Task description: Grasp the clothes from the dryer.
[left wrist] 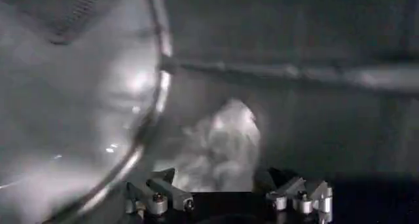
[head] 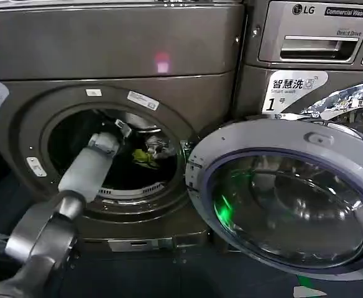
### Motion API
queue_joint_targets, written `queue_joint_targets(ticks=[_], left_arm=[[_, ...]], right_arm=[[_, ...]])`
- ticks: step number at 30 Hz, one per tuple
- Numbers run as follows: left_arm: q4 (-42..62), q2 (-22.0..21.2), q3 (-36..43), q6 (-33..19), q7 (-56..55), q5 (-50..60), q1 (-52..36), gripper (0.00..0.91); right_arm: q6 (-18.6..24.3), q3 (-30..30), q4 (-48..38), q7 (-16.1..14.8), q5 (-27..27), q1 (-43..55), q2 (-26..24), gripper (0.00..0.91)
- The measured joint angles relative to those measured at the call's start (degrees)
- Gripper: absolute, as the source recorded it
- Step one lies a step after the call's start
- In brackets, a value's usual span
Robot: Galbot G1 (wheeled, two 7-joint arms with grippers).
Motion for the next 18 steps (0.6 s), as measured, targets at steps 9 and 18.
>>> queue_joint_targets(ticks=[9, 18], left_arm=[[3.9, -0.5, 5.2, -6.1, 9.3, 20.8, -2.8, 0.907], [6.0, -1.5, 8.3, -8.2, 11.3, 34.0, -2.3, 0.907]], right_arm=[[0.0, -0.6, 0.1, -0.4, -0.8, 0.3, 0.0, 0.907], [0.0, -1.4, 0.2, -0.6, -1.4, 1.0, 0.2, 0.907]])
